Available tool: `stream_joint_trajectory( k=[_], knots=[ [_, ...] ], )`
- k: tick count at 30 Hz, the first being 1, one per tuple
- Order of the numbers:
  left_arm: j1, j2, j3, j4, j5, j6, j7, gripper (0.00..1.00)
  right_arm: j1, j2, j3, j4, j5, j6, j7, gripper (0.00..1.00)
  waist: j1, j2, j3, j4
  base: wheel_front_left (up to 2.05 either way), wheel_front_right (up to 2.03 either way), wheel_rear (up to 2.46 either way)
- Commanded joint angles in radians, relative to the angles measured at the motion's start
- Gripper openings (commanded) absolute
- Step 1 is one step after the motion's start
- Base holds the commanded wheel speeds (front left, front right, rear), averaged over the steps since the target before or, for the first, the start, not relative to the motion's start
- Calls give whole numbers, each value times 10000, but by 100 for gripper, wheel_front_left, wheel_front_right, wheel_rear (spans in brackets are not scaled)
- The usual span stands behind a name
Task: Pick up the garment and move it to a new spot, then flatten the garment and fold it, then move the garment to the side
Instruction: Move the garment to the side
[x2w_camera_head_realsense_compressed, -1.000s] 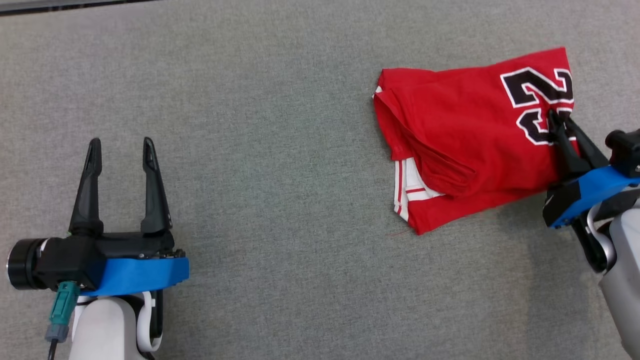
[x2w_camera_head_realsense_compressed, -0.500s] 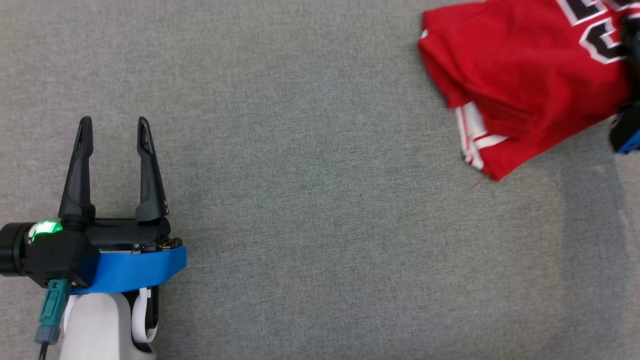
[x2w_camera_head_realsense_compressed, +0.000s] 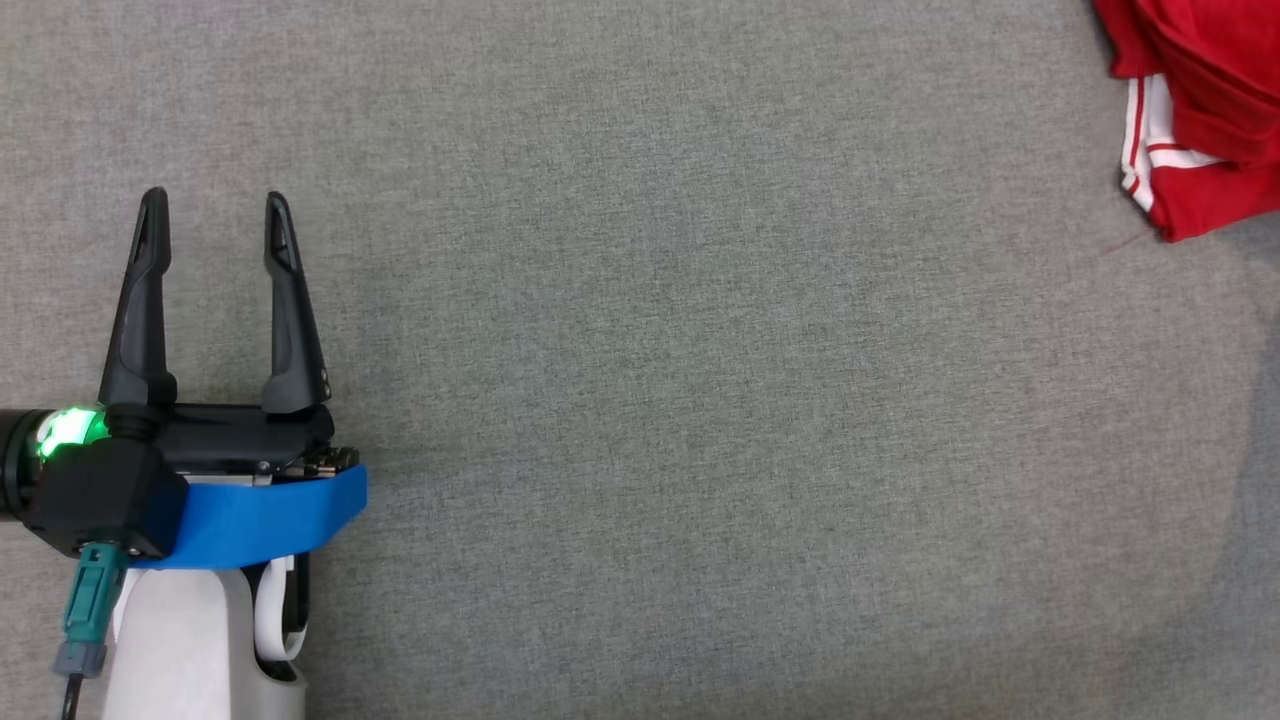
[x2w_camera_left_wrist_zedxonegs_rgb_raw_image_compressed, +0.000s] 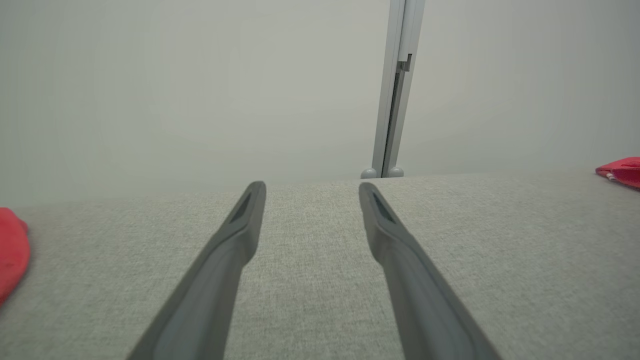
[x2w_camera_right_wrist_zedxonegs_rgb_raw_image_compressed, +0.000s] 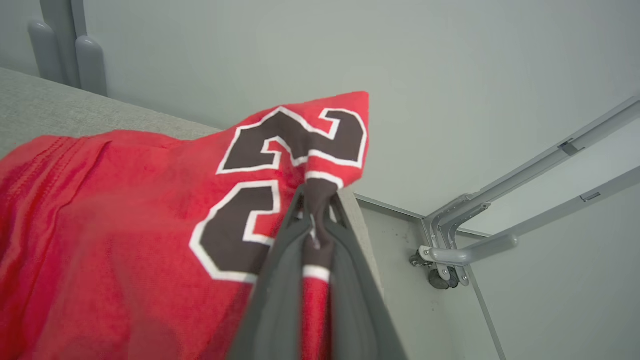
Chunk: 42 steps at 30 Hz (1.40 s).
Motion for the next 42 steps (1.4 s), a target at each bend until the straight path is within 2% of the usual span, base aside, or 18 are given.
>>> stream_joint_trajectory(
  k=[1, 6, 7, 8, 9, 17, 19, 21, 25, 26, 36, 42],
  knots=[
    [-144, 73, 26, -89, 62, -13, -23, 100, -392, -65, 9, 277, -66, -1, -63, 0, -1, 0, 25, 22, 0, 0, 0],
    [-139, 66, 19, -163, 61, 14, -23, 100, -1003, -170, 26, 1071, -500, -1, -78, 0, -1, 0, 121, 78, 0, 0, 0],
    [-151, 64, 15, -161, 61, 18, -23, 100, -1115, -128, 28, 1215, -570, -1, -131, 42, -1, 0, 129, 88, 0, 0, 0],
    [-164, 62, 19, -152, 54, 33, -23, 100, -1214, -101, 8, 1373, -625, -1, -185, 96, -1, 0, 131, 95, 0, 0, 0],
    [-178, 57, 22, -136, 44, 49, -23, 100, -1325, -67, -36, 1498, -690, -1, -252, 100, -1, 0, 128, 100, 0, 0, 0],
    [-60, 17, 68, 58, -90, 108, -23, 100, -1734, 197, -681, 2354, -1805, -1, -1064, 100, -1, 0, -224, 134, 0, 0, 0],
    [163, -5, 130, 174, -155, 143, -23, 100, -1574, 575, -869, 2452, -2117, -1, -1390, 100, -1, 0, -586, 124, 0, 0, 0],
    [253, -12, 155, 207, -179, 159, -23, 100, -1486, 691, -910, 2432, -2176, -1, -1474, 100, -1, 0, -731, 115, 0, 0, 0],
    [725, -45, 289, 414, -322, 201, -25, 100, -845, 1487, -1029, 1917, -2275, 1, -1732, 100, -1, 0, -1616, 66, 0, 0, 0],
    [725, -45, 289, 414, -322, 201, -25, 100, -845, 1487, -1029, 1917, -2275, 1, -1732, 100, -1, 0, -1616, 66, 0, 0, 0],
    [1891, -94, 727, 829, -476, 249, -23, 100, 1814, 3133, -590, -966, -1356, 1, -1769, 100, -1, 0, -3273, 129, 0, 0, 0],
    [2452, -135, 876, 1103, -541, 272, -25, 100, 3432, 4089, -337, -2170, -848, 1, -1767, 100, -1, 0, -4082, 220, 0, 0, 0]
  ],
)
